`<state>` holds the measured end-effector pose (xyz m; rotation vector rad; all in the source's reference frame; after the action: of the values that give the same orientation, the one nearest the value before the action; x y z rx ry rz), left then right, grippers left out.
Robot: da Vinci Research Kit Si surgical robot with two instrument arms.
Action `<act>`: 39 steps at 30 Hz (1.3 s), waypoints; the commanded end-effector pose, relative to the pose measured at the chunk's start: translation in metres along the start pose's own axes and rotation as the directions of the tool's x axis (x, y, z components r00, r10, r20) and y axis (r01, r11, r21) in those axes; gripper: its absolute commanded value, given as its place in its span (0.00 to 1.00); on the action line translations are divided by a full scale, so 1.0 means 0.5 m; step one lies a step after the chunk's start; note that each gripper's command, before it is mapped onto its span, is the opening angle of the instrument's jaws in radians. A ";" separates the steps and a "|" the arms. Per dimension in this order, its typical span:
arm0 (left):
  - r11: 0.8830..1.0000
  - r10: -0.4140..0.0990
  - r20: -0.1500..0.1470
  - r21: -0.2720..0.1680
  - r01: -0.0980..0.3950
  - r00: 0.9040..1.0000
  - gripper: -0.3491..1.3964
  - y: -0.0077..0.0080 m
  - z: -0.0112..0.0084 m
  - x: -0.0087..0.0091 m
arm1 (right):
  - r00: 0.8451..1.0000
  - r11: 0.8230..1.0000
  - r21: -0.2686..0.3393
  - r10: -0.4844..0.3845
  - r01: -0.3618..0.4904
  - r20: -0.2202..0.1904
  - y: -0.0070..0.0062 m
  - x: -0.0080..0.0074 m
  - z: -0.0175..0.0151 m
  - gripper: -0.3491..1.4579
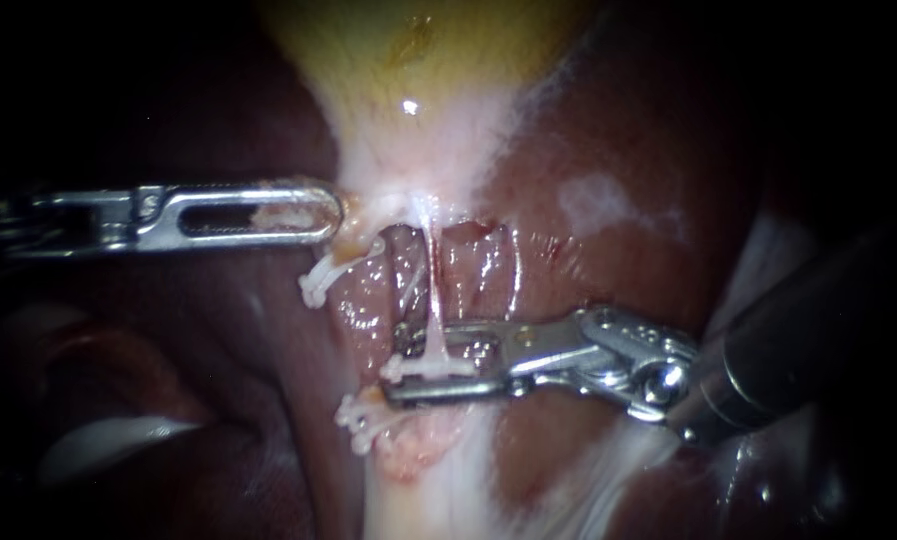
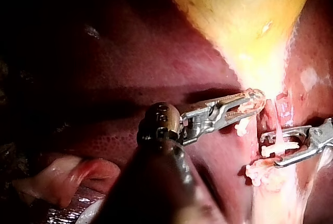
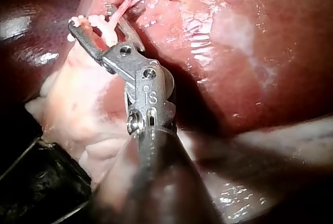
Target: Going back first clip right tube
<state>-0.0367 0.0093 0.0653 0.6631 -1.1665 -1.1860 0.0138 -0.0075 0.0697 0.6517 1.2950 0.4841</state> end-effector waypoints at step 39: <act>1.000 0.002 -0.004 -0.009 -0.002 1.000 0.00 0.0016 0.0045 0.0023 | 0.963 0.962 -0.031 -0.269 0.270 0.028 -0.0034 0.0137 -0.0337 0.47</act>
<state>-0.0389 0.0087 0.0673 0.6553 -1.1599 -1.1871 -0.0012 -0.0013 0.0612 0.4410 1.3268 0.2743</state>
